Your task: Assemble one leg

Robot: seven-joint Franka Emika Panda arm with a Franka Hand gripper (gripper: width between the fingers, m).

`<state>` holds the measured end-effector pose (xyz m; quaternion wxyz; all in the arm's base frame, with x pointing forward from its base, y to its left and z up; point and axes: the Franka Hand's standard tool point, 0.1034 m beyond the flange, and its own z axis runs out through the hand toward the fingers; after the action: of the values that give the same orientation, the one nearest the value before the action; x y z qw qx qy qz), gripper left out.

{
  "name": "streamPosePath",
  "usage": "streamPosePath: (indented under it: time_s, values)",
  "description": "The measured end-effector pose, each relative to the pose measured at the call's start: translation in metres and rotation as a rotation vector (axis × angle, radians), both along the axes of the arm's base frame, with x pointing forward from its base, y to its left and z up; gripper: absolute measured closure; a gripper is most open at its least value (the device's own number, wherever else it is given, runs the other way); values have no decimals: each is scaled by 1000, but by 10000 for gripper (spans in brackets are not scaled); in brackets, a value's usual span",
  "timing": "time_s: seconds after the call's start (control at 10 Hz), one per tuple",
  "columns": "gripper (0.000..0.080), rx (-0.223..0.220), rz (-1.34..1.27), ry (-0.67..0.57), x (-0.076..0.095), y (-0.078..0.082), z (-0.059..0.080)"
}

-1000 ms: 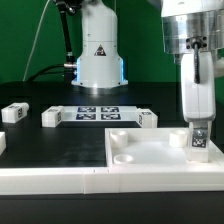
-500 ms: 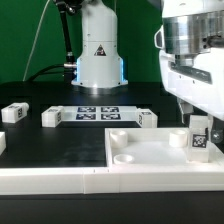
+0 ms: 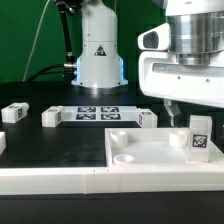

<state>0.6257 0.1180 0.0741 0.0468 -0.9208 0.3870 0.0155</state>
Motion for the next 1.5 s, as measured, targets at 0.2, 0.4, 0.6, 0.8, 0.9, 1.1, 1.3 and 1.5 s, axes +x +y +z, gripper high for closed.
streamPosePath:
  time_s: [0.2, 0.4, 0.6, 0.8, 0.9, 1.1, 1.3, 1.5]
  values:
    - [150, -20, 193, -10, 0, -2, 0]
    - [150, -29, 330, -33, 0, -4, -1]
    - [150, -39, 418, -62, 0, -7, -5]
    - [193, -39, 419, -62, 0, -8, -5]
    - [380, -39, 419, -62, 0, -8, -5]
    - [508, -38, 392, -60, 0, -8, -5]
    - [508, -29, 276, -51, 0, -7, -5]
    - [508, -19, 94, -48, 0, -7, -6]
